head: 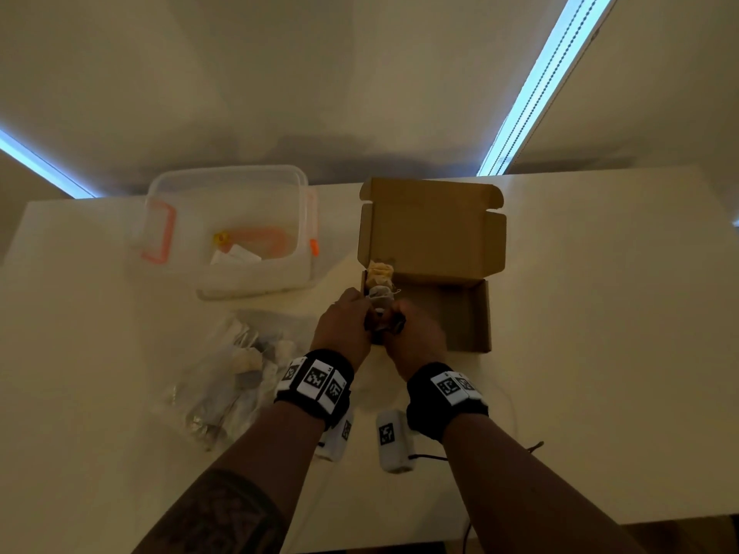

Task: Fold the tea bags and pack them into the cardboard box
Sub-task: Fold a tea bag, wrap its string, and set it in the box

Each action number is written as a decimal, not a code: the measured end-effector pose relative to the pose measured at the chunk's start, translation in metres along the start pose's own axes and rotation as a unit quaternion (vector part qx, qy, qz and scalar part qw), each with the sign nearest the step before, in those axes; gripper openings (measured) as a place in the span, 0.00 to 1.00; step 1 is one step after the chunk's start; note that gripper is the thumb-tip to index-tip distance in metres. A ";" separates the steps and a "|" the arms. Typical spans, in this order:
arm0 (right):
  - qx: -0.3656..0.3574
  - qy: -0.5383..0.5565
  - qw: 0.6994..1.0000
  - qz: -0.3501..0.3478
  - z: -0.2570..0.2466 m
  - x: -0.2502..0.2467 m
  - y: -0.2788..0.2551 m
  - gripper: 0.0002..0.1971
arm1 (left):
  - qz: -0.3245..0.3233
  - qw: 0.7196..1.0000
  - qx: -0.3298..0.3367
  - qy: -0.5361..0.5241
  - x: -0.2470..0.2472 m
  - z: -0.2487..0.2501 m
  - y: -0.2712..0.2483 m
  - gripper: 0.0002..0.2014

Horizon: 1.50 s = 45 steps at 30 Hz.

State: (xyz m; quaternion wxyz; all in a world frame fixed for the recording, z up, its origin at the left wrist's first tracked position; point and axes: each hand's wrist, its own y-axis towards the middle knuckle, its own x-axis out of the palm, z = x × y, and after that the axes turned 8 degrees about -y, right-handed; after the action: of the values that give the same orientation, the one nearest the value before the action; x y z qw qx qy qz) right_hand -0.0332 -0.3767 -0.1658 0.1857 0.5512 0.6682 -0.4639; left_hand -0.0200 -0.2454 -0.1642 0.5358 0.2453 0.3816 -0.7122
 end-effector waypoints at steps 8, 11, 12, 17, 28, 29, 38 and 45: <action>-0.030 0.031 0.998 -0.038 0.008 -0.014 0.001 0.05 | 0.017 0.999 0.009 -0.041 -0.013 -0.006 -0.022 0.09; -0.020 0.073 0.997 0.034 0.012 -0.020 -0.010 0.04 | 0.074 0.993 0.035 -0.088 -0.034 -0.018 -0.051 0.07; -0.021 0.083 0.994 0.062 0.010 -0.022 -0.017 0.04 | 0.097 0.990 0.034 -0.098 -0.043 -0.023 -0.062 0.07; -0.125 0.077 0.985 0.095 -0.002 -0.010 -0.059 0.04 | 0.159 0.983 -0.003 -0.085 -0.076 -0.064 -0.132 0.10; -0.202 -0.025 0.973 -0.107 -0.013 0.055 -0.108 0.05 | 0.064 0.981 -0.122 -0.137 -0.036 -0.080 -0.212 0.34; -0.217 -0.031 0.970 -0.105 -0.013 0.060 -0.110 0.06 | 0.062 0.982 -0.123 -0.128 -0.033 -0.076 -0.211 0.28; -0.260 -0.098 0.958 -0.077 -0.036 0.076 -0.108 0.19 | 0.250 0.953 -0.077 -0.152 -0.066 -0.080 -0.216 0.04; -0.244 -0.137 0.955 -0.100 -0.044 0.087 -0.100 0.31 | 0.220 0.963 -0.046 -0.151 -0.081 -0.083 -0.217 0.05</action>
State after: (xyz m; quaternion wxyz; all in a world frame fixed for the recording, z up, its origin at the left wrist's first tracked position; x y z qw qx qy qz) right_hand -0.1405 -0.2872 -0.1685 0.3570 0.3508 0.7806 -0.3744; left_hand -0.2063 -0.1028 -0.0912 0.7410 0.1883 0.2652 -0.5875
